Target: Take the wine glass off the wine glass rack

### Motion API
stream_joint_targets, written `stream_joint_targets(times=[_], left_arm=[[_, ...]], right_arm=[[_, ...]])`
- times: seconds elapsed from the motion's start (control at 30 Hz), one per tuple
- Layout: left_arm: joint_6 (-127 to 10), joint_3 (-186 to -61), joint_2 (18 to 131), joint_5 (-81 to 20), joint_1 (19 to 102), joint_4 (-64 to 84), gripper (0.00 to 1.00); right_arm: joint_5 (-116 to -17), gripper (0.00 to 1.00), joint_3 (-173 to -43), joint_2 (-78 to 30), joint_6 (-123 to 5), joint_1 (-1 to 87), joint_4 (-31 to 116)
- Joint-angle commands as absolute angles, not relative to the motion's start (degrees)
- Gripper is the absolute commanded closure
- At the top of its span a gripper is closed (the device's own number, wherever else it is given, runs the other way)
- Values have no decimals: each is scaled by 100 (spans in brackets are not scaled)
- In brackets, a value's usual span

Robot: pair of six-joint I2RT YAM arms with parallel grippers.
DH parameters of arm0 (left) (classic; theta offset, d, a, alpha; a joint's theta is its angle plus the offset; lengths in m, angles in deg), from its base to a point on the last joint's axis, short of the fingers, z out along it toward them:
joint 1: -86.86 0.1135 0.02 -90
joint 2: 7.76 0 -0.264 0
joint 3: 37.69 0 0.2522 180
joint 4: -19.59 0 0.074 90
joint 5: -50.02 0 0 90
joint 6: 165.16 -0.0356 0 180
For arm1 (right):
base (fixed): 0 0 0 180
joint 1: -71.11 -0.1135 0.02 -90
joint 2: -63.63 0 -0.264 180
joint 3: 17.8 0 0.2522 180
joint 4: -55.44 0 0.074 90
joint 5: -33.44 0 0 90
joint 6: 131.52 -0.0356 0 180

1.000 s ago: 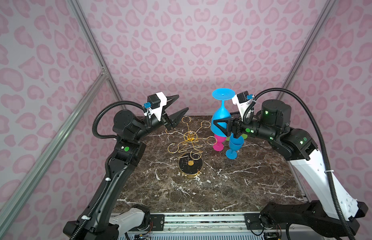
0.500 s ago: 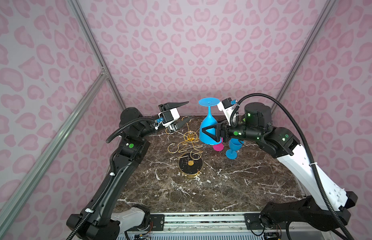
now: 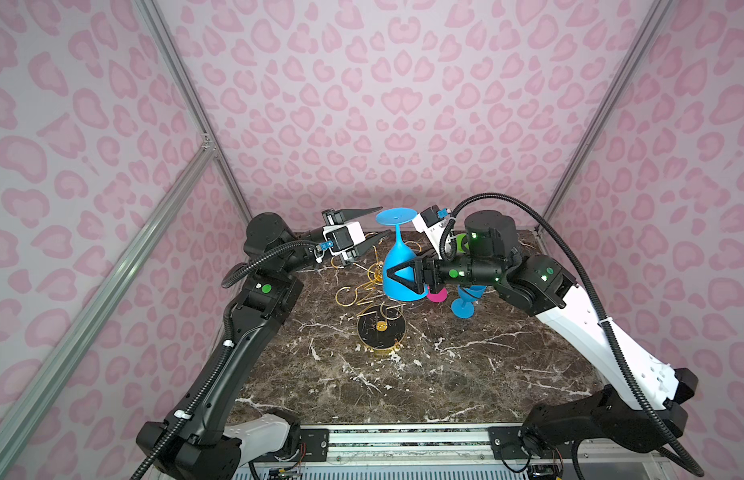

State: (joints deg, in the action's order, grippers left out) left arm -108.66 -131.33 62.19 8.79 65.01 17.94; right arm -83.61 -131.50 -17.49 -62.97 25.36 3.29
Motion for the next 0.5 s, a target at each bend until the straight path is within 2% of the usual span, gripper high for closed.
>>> stream_joint_targets(times=[0.0, 0.13, 0.17, 0.23, 0.47], left_arm=[[-10979, -13197, 6222, 807, 6493, 1928, 58], [-11012, -13196, 6220, 863, 6497, 1906, 63], [-11029, -13192, 6219, 841, 6497, 1886, 68], [-11058, -13173, 6203, 818, 6498, 1892, 72], [-11074, -13161, 6175, 853, 6498, 1869, 78]], right_arm=[[-8400, 60, -13097, -1768, -6355, 2485, 582], [-8416, 60, -13061, -1748, -6408, 2437, 635], [-8419, 60, -13061, -1751, -6417, 2440, 651], [-8422, 60, -13069, -1775, -6419, 2434, 629], [-8460, 60, -13087, -1801, -6446, 2409, 600]])
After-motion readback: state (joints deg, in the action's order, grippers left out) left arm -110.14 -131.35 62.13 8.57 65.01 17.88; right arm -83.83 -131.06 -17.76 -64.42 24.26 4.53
